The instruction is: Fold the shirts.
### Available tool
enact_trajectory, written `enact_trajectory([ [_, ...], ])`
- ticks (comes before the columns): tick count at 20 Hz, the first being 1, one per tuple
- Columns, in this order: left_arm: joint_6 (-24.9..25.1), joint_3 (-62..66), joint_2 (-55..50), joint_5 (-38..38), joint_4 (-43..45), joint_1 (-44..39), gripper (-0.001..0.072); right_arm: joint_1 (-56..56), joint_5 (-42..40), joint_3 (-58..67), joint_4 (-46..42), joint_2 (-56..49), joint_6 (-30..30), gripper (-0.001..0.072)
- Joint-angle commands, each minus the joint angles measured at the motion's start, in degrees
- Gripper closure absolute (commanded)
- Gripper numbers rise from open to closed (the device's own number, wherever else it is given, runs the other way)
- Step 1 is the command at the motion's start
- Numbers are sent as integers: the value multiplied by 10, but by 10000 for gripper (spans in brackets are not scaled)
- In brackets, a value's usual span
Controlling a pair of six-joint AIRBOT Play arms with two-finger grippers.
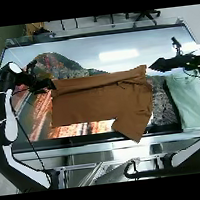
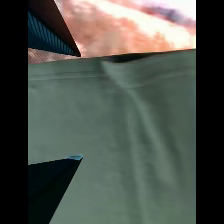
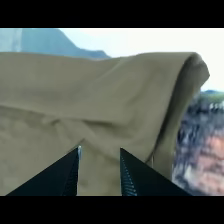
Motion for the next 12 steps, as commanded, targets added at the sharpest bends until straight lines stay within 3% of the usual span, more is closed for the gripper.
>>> enact_trajectory([
  [1,-2,-126,70,-41,0,26,17,-52,79,-76,-12,74,28,417],
  [5,20,-362,181,21,-2,66,17,-112,79,-289,-30,200,29,418],
  [10,33,-494,245,136,-22,83,17,-139,-33,-519,-84,366,61,407],
  [11,50,-504,249,152,-63,83,17,-138,-52,-556,-84,389,65,351],
  [12,72,-511,248,165,-111,83,17,-137,-64,-585,-82,403,71,230],
])
